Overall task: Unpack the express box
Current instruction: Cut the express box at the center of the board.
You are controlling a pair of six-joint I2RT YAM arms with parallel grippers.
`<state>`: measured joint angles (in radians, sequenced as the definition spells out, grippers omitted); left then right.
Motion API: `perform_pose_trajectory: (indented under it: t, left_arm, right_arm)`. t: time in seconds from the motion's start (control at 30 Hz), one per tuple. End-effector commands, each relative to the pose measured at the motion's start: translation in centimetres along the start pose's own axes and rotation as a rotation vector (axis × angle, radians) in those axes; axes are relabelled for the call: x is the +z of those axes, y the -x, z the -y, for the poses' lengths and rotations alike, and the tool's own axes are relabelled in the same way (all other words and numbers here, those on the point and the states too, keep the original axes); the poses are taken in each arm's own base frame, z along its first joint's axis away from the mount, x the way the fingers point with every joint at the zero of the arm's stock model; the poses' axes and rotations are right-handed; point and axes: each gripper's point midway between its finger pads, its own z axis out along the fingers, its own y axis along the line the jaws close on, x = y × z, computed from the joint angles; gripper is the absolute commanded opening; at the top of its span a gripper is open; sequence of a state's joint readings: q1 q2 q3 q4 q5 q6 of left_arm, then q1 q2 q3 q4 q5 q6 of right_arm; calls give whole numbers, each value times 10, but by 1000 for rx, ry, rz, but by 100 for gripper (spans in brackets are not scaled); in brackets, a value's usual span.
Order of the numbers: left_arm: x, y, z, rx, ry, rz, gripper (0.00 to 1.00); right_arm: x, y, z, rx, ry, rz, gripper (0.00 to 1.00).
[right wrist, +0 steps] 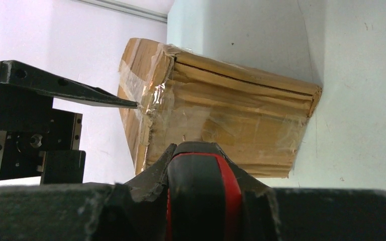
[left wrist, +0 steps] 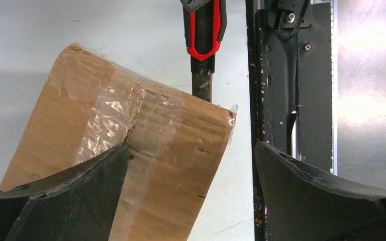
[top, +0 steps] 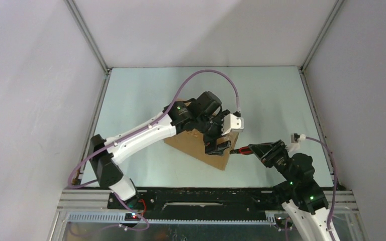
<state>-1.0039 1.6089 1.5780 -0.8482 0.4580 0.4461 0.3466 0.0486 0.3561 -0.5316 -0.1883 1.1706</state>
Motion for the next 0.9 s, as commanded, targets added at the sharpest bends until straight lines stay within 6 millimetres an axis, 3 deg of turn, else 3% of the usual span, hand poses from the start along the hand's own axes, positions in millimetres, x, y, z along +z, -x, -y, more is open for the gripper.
perform_pose_trajectory:
  t: [0.0,0.13,0.23,0.4,0.63,0.77,0.87]
  left_arm:
    - [11,-4,13,-27,-111,-14,99]
    - [15,-16,19,-61,-121,-27,91]
    - [13,-16,22,-86,-124,-23,80]
    - [3,-12,23,-97,-81,16,72]
    - [-7,-5,27,-86,-69,60,39]
    - [-5,-6,28,-93,-79,56,27]
    - [-4,-7,29,-96,-85,56,20]
  right_arm:
    - [-6,6,-24,-9,101,24,0]
    - [-10,14,-23,18,103,83,0]
    - [-12,19,-22,37,97,114,0]
    - [-12,25,-23,75,108,148,0]
    - [-12,32,-27,125,122,181,0]
    - [-10,33,-44,160,221,177,0]
    - [-11,32,-45,151,225,171,0]
